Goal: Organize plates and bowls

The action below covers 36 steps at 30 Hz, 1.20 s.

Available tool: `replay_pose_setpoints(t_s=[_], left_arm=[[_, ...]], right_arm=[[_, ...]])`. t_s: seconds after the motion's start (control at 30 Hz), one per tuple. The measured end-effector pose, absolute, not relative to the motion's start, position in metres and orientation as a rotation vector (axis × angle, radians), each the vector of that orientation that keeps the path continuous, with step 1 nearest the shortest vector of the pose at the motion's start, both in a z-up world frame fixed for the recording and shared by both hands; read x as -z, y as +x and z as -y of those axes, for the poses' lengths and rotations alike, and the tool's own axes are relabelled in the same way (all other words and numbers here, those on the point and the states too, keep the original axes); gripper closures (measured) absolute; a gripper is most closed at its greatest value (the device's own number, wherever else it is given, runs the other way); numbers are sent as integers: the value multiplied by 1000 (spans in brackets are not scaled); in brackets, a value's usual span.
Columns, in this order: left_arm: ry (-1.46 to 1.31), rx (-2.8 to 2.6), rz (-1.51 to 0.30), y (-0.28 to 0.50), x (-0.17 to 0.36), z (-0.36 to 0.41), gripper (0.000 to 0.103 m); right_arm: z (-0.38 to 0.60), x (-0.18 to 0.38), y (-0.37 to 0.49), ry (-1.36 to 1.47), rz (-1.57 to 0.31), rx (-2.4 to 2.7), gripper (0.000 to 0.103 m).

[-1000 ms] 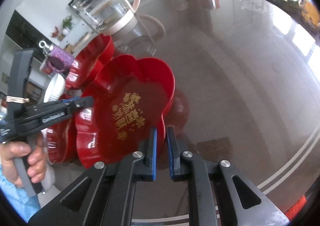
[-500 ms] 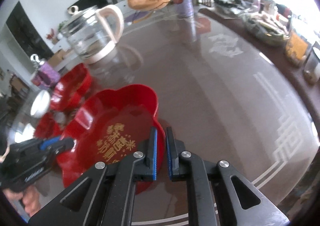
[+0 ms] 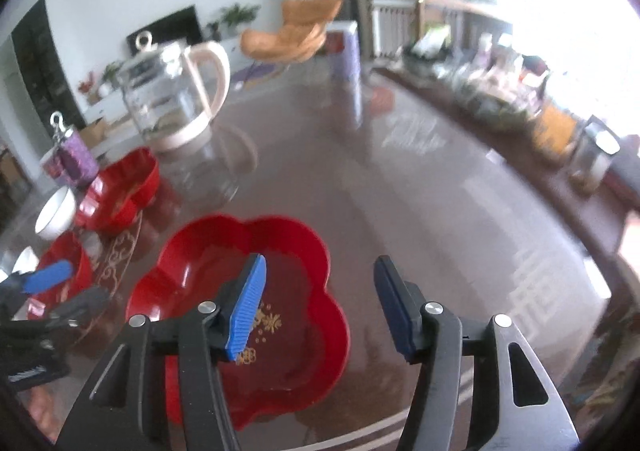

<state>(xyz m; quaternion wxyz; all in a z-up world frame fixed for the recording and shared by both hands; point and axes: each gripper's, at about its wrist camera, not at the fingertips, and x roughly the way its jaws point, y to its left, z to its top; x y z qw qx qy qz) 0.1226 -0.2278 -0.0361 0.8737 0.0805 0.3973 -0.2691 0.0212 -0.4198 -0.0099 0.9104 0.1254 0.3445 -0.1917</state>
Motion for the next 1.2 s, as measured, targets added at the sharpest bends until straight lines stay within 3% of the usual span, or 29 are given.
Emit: replay_pose_setpoints(t_s=[0.23, 0.53, 1.2], left_arm=[[28, 461, -803, 94, 27, 141, 18], [-25, 333, -733, 54, 19, 55, 18], [-67, 249, -718, 41, 13, 27, 18]], right_arm=[[343, -35, -8, 261, -600, 305, 36], [259, -26, -16, 193, -588, 184, 36], [238, -12, -31, 205, -600, 120, 36]])
